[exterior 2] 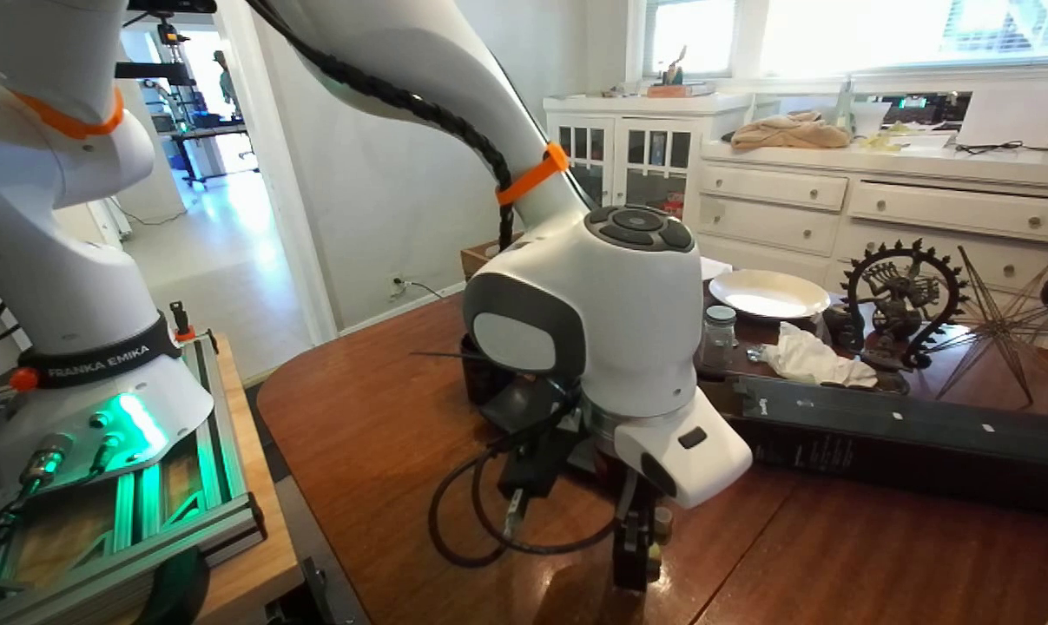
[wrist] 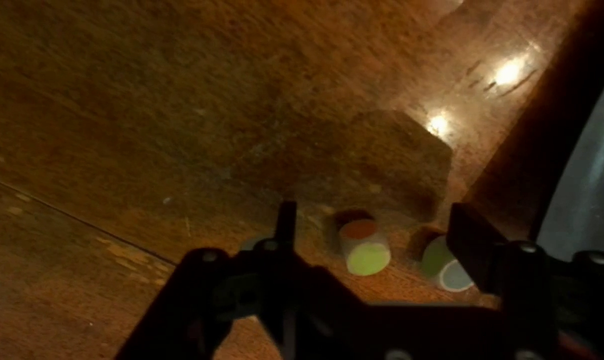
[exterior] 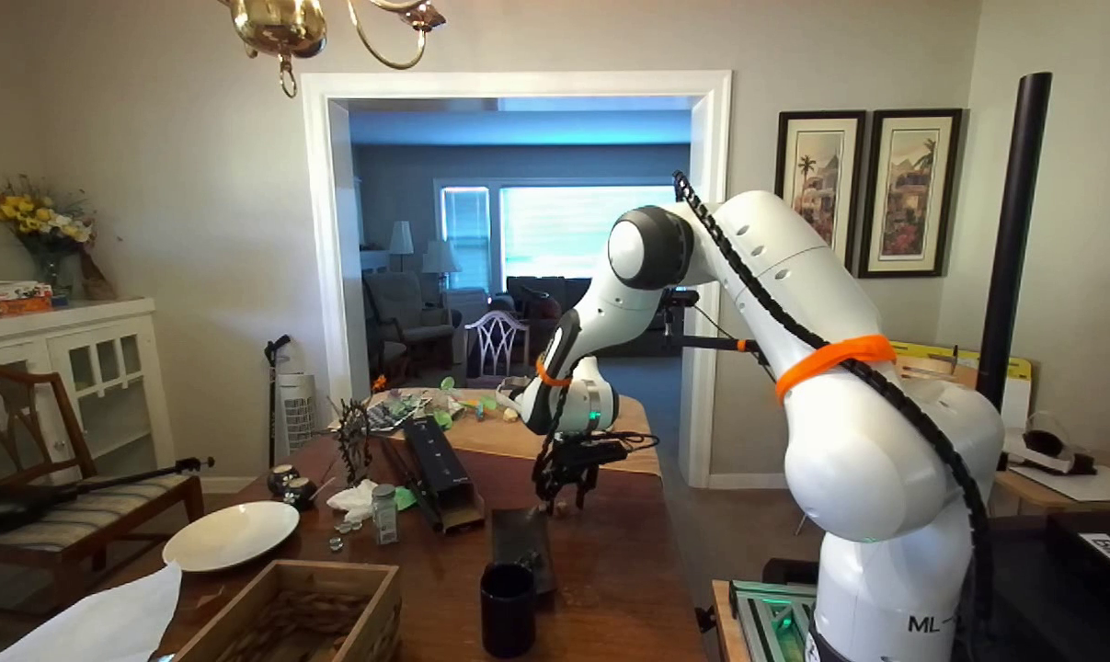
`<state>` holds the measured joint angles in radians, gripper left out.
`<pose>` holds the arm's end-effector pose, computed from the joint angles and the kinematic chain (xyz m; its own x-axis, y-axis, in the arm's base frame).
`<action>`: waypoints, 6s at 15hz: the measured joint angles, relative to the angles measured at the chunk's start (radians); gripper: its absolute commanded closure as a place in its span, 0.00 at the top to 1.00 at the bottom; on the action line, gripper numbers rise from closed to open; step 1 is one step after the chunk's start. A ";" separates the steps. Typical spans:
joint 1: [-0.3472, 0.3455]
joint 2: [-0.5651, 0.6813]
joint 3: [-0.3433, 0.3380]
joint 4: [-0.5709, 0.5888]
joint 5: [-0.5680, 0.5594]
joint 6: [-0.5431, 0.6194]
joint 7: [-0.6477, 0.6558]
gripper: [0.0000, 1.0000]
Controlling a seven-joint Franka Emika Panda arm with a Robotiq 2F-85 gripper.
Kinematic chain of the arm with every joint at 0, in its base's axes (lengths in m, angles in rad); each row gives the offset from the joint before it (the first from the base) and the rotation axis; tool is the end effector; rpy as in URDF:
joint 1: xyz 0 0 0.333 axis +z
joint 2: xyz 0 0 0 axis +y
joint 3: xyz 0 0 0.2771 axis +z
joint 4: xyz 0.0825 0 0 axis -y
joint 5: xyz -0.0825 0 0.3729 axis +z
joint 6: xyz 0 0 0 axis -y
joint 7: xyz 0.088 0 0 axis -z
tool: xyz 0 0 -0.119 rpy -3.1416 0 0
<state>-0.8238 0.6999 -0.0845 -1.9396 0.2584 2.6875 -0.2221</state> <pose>0.3544 -0.4679 0.0913 0.6234 -0.7794 0.0622 -0.7773 -0.6264 -0.0584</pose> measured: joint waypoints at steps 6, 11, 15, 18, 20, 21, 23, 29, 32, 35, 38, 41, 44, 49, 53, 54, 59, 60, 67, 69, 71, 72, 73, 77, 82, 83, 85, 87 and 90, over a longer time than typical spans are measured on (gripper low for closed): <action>0.001 0.001 0.000 0.011 0.000 0.000 0.001 0.62; 0.014 0.006 0.000 0.032 0.000 0.000 0.008 0.29; 0.022 0.011 -0.001 0.047 0.000 0.000 0.013 0.55; 0.023 0.017 -0.004 0.055 0.000 0.000 0.015 0.72; 0.023 0.025 -0.007 0.056 0.000 0.000 0.015 0.85; 0.023 0.030 -0.009 0.056 0.000 0.000 0.015 0.92; 0.020 0.039 -0.015 0.056 0.000 0.000 0.013 0.69; -0.046 0.050 -0.028 0.057 -0.002 0.000 -0.025 0.34; -0.064 0.044 -0.026 0.058 -0.002 0.000 -0.034 0.11; -0.083 0.042 -0.026 0.059 -0.003 0.000 -0.040 0.06; -0.102 0.042 -0.021 0.059 -0.003 0.000 -0.045 0.06; -0.118 0.040 -0.003 0.059 -0.003 0.000 -0.060 0.06; -0.122 0.033 0.035 0.060 -0.001 -0.010 -0.061 0.06; -0.110 -0.005 0.115 0.070 0.024 -0.048 -0.060 0.06; -0.096 -0.021 0.135 0.091 0.036 -0.058 -0.060 0.06; -0.092 -0.022 0.134 0.095 0.036 -0.058 -0.060 0.06; -0.067 -0.018 0.128 0.103 0.034 -0.058 -0.061 0.06; -0.061 -0.014 0.126 0.106 0.033 -0.058 -0.061 0.06; -0.006 0.022 0.093 0.150 0.022 -0.058 -0.061 0.06; 0.013 0.035 0.083 0.169 0.020 -0.058 -0.060 0.06; 0.029 0.046 0.075 0.186 0.019 -0.058 -0.059 0.06; 0.036 0.051 0.073 0.193 0.019 -0.058 -0.059 0.06; 0.043 0.055 0.070 0.199 0.019 -0.059 -0.058 0.06; 0.068 0.062 0.054 0.216 0.013 -0.059 -0.050 0.06; 0.108 0.063 0.012 0.232 -0.007 -0.068 0.001 0.06; 0.118 0.063 0.001 0.232 -0.012 -0.078 0.014 0.06; 0.137 0.064 -0.022 0.232 -0.020 -0.101 0.036 0.06; 0.155 0.066 -0.043 0.233 -0.028 -0.123 0.061 0.06; 0.177 0.066 -0.073 0.233 -0.038 -0.144 0.094 0.06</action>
<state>-0.6471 0.7659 -0.1575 -1.7064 0.2200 2.5436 -0.1278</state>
